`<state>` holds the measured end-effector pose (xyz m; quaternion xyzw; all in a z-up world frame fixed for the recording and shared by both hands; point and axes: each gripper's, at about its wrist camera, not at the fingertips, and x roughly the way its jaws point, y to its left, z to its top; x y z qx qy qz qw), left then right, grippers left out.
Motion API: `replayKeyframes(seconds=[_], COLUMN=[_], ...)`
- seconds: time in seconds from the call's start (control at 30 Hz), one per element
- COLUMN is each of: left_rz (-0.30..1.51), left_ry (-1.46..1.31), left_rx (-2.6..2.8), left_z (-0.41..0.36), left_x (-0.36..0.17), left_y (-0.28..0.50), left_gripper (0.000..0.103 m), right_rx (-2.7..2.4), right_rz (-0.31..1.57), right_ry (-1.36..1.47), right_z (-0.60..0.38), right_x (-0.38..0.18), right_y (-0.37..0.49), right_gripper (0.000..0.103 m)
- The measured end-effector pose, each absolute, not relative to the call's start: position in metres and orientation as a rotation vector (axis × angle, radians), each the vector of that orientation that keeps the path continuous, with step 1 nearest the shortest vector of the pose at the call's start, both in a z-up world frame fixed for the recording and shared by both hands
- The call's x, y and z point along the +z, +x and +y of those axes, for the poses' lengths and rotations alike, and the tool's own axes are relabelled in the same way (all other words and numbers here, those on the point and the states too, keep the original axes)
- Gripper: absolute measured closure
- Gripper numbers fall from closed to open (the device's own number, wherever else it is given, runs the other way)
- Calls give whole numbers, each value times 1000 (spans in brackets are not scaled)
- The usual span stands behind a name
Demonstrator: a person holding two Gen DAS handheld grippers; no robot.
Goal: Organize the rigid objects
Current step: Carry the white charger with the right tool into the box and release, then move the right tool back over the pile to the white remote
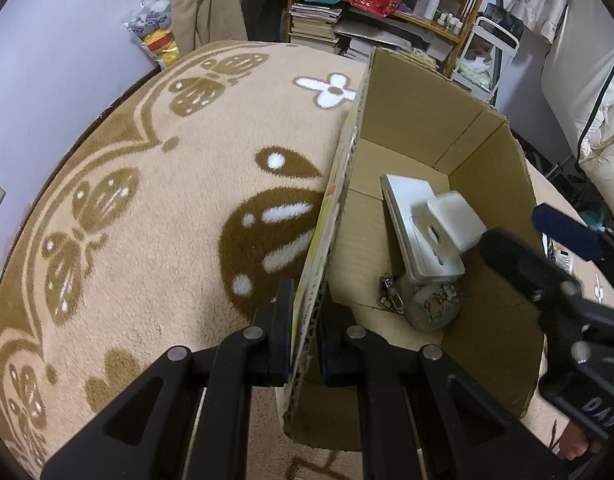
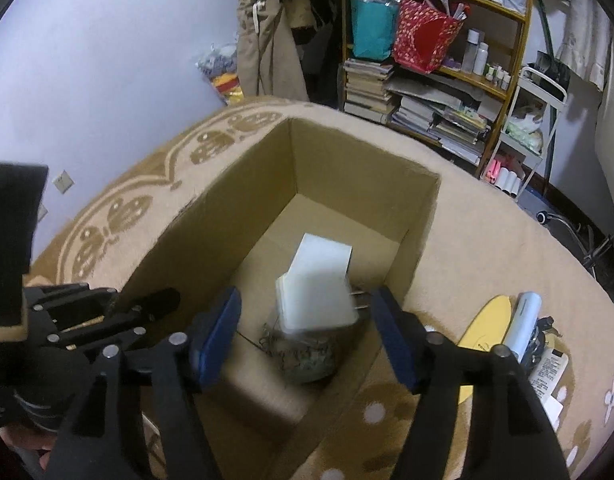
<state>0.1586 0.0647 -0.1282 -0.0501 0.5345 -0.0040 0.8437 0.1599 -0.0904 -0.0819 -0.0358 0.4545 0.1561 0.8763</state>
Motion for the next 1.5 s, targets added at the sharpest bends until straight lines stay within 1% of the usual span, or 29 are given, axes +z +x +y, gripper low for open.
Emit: replayKeyframes(seconds=[0.03,0.07,0.1,0.13,0.17,0.2,0.27,0.37,0.67,0.93,1.0,1.03,1.07,1.3,1.4,1.5], left_rz=[1128,1128,1127,1126,1125,1123,1123,1122,1116,1114,1114,1114,1114,1114,1115,1114], left_ry=[-105,-102,-101,-99,-96,-95,-92,-91,-99,-89,-85,-86,-87,-87,-88,-87], left_rx=[-8,-7,-6,-6,-6,-6,-6,-6,-11,-9,-7,-8,-8,-8,-8,-8], left_z=[65,65,64,64,64,64,64,64,64,63,63,63,63,63,64,64], left_x=[-128,-128,-128,-128,-127,-127,-128,-129,-126,-126,-126,-126,-126,-126,-126,-126], left_y=[158,158,158,158,158,158,158,158,158,159,159,159,159,159,159,159], left_gripper=[94,94,94,94,93,93,93,93,93,93,93,93,93,93,93,93], right_rx=[326,326,326,318,309,290,268,234,77,-42,-86,-93,-102,-147,-169,-191], right_rz=[946,941,932,913,898,869,839,849,871,943,963,975,996,1072,1114,1141], right_ry=[-72,-68,-65,-69,-74,-86,-95,-78,-32,89,134,157,197,337,360,401], right_z=[-91,-92,-95,-98,-100,-103,-111,-127,-189,-250,-263,-267,-274,-298,-303,-310], right_x=[-80,-78,-74,-69,-66,-61,-54,-51,-56,-83,-91,-94,-101,-137,-148,-155], right_y=[160,160,158,156,155,151,148,149,148,136,135,135,135,124,119,116], right_gripper=[29,25,19,15,7,4,2,1,1,1,8,15,18,20,23,24])
